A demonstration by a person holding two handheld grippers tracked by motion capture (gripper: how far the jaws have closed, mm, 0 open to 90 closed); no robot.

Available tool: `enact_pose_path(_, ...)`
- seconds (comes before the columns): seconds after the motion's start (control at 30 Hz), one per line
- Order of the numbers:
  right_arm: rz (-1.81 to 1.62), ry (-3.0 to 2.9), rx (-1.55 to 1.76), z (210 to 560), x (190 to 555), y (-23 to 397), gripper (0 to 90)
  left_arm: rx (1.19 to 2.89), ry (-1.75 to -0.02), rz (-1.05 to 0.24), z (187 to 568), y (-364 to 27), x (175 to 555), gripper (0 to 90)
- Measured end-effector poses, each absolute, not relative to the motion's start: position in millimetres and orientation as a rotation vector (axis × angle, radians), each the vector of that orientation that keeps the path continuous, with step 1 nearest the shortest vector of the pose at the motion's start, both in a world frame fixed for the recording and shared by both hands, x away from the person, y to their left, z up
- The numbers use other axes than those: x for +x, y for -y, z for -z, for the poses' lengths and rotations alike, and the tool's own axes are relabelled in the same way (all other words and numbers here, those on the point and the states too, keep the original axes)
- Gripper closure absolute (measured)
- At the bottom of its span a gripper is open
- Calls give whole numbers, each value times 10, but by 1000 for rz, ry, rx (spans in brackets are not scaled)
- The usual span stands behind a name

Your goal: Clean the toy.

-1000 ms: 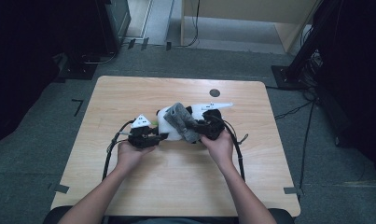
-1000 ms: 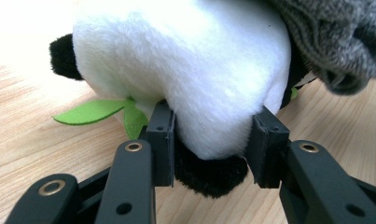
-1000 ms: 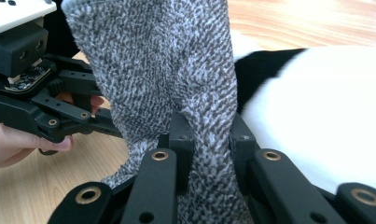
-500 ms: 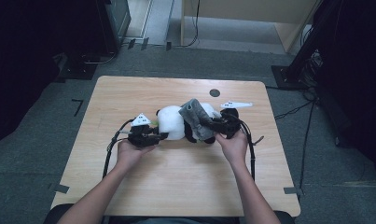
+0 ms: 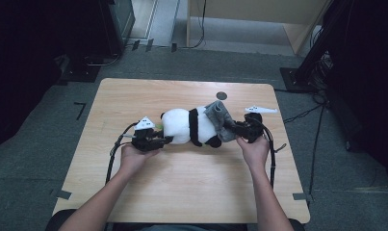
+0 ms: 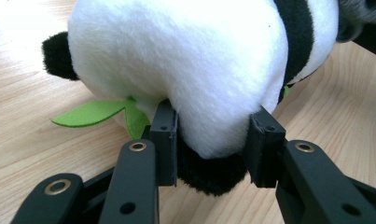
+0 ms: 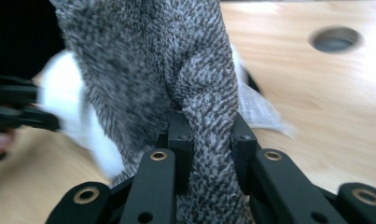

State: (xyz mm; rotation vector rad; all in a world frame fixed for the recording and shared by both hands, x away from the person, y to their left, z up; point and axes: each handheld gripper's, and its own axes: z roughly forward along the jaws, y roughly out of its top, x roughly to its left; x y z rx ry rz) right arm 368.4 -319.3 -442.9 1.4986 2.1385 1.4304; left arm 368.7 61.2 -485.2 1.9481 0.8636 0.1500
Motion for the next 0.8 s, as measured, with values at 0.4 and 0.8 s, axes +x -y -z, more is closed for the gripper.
enact_pose_path(0.4, -1335, -2120, 1649, 4641, 3784, 3323, 771, 1943, -854, -123, 4891, -663, 3716, 619)
enact_pose_path(0.8, -1540, -1969, 1557, 4292, 3772, 3439, 768, 1982, -792, -105, 4898, -756, 3783, 599)
